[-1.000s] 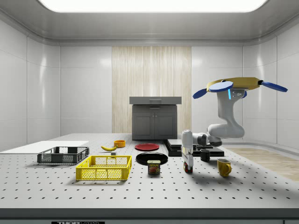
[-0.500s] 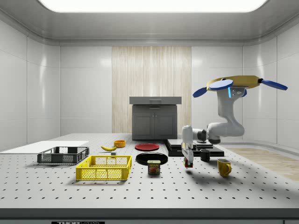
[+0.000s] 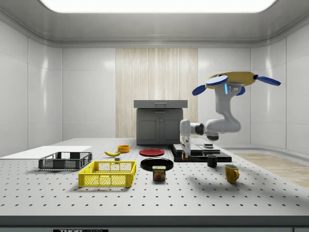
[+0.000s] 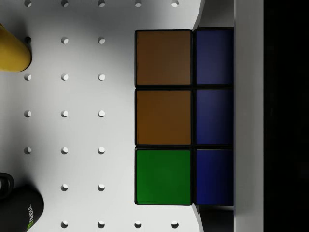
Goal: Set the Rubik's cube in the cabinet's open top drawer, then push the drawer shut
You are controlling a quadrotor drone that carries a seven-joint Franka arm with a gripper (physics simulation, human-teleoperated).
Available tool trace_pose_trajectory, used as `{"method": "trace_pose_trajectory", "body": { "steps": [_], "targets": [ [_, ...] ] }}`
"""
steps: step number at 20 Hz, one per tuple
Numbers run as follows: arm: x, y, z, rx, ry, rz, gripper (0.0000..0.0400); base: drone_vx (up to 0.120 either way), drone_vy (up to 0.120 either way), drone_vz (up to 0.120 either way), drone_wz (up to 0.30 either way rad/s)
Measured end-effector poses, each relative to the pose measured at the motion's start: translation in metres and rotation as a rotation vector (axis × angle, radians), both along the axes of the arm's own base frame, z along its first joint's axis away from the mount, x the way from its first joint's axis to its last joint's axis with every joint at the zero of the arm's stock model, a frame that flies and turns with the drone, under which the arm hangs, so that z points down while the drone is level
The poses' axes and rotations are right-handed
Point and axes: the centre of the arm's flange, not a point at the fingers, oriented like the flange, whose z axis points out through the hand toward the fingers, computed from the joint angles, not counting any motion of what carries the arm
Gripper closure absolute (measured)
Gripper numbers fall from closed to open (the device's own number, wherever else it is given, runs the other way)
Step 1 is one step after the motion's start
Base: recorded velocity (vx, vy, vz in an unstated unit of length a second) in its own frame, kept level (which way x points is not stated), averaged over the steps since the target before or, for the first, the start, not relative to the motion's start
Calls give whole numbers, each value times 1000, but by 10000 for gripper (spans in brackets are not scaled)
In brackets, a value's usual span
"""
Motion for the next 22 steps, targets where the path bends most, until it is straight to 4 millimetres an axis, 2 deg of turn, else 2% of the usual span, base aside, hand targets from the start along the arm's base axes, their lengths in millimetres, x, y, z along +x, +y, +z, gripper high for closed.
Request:
{"method": "trace_pose_trajectory", "body": {
  "steps": [7, 22],
  "targets": [
    [0, 0, -2, 0, 0, 0, 75, 120, -120, 120, 0],
    [0, 0, -2, 0, 0, 0, 75, 3, -120, 120, 0]
  ]
}}
